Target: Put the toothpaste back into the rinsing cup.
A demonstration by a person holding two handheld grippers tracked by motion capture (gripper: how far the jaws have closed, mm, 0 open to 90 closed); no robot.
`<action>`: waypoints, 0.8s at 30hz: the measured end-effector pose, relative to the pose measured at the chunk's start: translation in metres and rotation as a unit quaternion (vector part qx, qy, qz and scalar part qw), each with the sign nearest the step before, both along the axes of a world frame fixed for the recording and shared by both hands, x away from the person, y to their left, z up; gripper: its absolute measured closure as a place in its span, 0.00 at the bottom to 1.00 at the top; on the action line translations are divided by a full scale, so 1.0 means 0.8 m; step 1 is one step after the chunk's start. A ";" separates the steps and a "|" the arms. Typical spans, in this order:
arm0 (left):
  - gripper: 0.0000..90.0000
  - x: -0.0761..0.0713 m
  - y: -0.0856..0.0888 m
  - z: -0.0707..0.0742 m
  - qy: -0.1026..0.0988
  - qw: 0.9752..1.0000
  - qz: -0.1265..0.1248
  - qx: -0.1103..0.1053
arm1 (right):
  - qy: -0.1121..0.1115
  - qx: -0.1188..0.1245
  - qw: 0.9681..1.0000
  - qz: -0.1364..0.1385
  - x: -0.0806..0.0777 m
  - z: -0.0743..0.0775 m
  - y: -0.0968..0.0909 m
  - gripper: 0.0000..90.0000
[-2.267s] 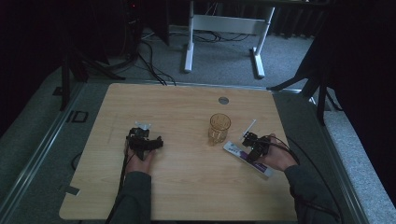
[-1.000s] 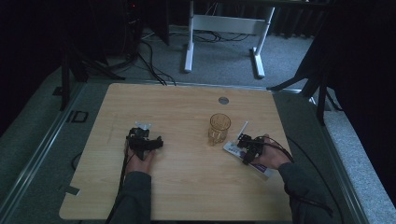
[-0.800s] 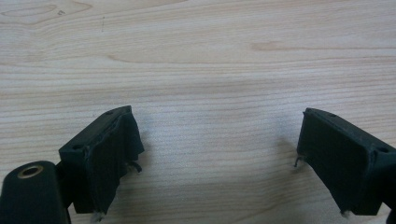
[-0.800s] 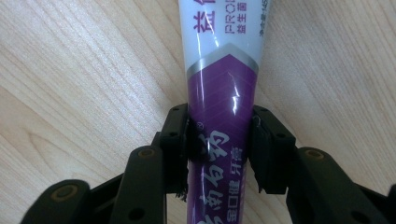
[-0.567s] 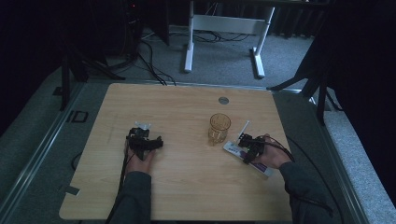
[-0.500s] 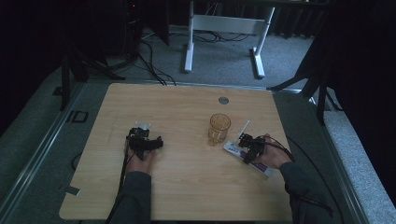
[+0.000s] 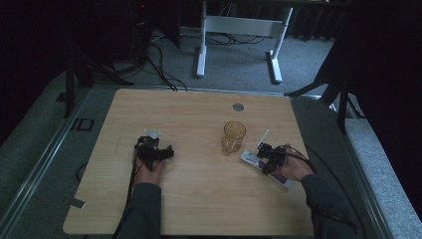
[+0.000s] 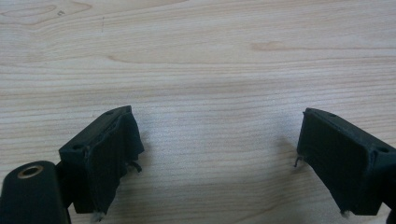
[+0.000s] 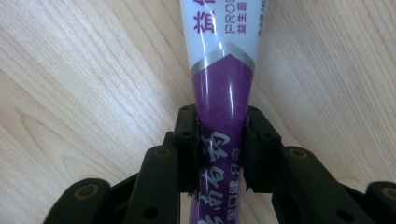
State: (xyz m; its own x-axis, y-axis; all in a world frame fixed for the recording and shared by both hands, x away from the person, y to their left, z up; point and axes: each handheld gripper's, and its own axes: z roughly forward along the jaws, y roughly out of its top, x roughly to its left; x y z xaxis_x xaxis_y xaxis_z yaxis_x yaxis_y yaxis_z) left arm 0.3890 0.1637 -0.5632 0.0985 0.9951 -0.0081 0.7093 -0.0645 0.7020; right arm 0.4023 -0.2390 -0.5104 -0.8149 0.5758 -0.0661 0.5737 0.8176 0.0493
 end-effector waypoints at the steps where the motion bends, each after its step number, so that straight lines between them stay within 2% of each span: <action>1: 0.13 0.000 0.000 0.000 0.000 1.000 0.000 0.000 | 0.000 0.000 1.000 -0.001 0.000 0.000 -0.001 0.79; 15: 0.13 0.000 0.000 0.000 0.000 1.000 0.000 0.000 | -0.016 0.016 1.000 -0.013 0.001 0.017 -0.015 0.79; 24: 0.13 0.000 0.000 0.000 0.000 1.000 0.000 0.000 | -0.028 0.034 0.998 -0.036 0.004 0.028 -0.020 0.79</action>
